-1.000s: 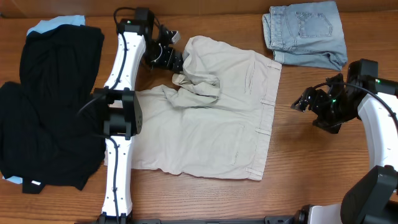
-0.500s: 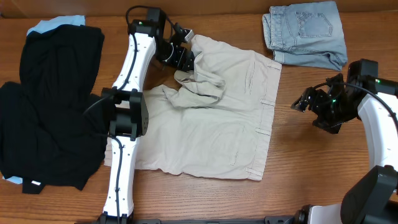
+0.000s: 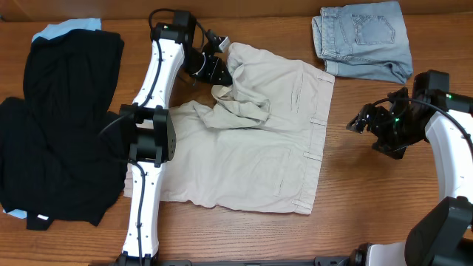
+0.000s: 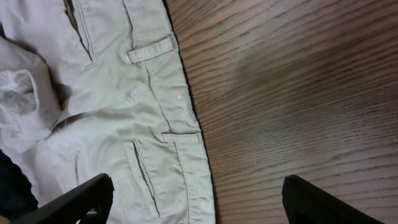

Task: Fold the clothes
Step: 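Grasp the shorts' waistband with the left gripper and adjust it, then pull the bunched waistband upward with the left gripper to flatten it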

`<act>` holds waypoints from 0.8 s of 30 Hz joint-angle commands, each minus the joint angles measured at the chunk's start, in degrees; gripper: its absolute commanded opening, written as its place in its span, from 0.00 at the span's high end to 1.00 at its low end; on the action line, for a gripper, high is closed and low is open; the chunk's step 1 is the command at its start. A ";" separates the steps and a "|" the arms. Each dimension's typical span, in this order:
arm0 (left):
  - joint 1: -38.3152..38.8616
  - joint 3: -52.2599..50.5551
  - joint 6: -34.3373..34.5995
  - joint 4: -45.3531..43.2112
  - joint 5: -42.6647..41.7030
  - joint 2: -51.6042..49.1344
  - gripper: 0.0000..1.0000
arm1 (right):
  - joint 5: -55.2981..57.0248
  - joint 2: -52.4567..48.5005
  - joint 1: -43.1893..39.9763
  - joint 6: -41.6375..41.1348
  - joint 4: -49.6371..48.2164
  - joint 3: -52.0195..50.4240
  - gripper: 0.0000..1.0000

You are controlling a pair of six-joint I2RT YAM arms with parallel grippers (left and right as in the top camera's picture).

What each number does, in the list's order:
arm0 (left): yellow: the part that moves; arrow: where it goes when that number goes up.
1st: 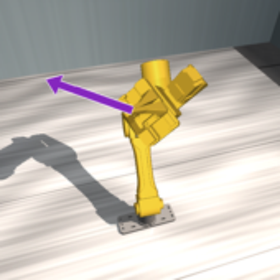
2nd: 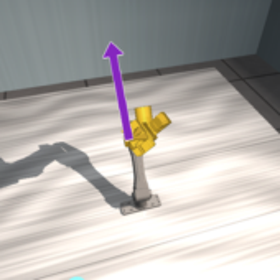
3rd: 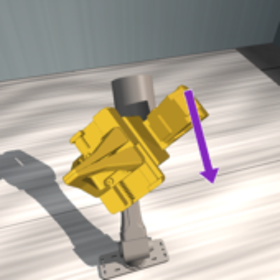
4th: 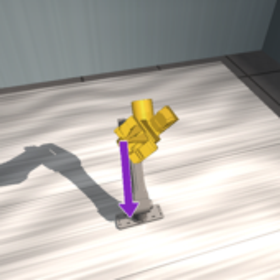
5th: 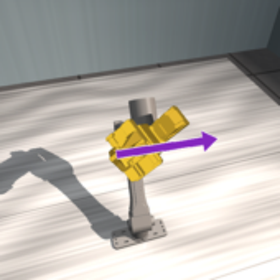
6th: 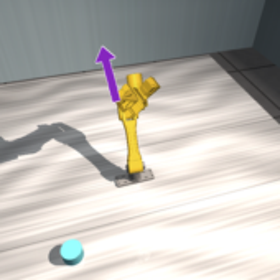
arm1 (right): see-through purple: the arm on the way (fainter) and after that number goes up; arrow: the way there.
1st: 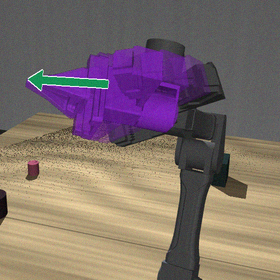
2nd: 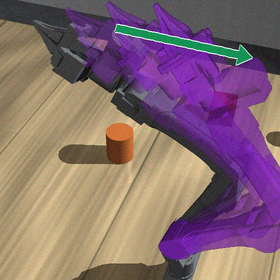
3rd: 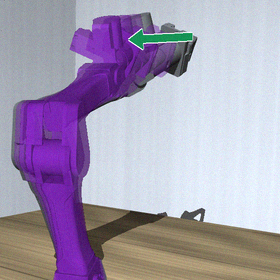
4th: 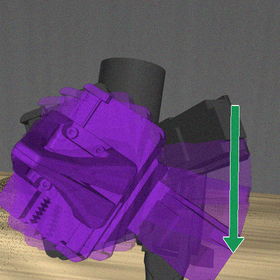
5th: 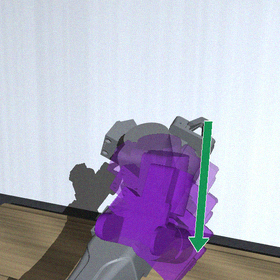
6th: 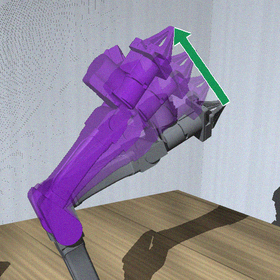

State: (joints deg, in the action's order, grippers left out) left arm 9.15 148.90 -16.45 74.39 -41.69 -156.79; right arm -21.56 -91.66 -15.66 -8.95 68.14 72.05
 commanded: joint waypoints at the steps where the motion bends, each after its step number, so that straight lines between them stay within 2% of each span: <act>1: 0.22 2.93 0.39 1.90 2.43 1.64 0.77 | 0.48 1.11 0.28 0.46 -0.17 1.29 0.09; 9: -0.02 13.11 4.28 9.09 18.75 4.98 0.93 | 0.48 1.11 0.28 0.46 -0.15 1.29 0.10; 10: -0.13 14.49 4.28 9.79 20.00 5.57 0.96 | 0.48 1.11 0.28 0.46 -0.15 1.29 0.10; 13: -0.15 17.16 4.26 11.04 20.72 6.62 0.96 | 0.48 1.11 0.28 0.46 -0.15 1.29 0.10; 15: -0.11 17.55 4.09 11.10 20.74 6.71 0.93 | 0.48 1.11 0.28 0.46 -0.17 1.29 0.10; 21: 1.33 12.83 -0.07 9.92 20.37 5.46 0.67 | 0.48 1.11 0.28 0.46 0.11 1.29 0.09; 24: 2.21 7.41 -1.75 7.32 18.38 5.40 0.66 | 0.48 1.11 0.28 0.46 0.24 1.29 0.09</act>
State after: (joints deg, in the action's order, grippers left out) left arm 10.09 160.51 -15.44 82.87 -22.04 -151.26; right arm -21.52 -91.66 -15.66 -8.95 68.49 72.05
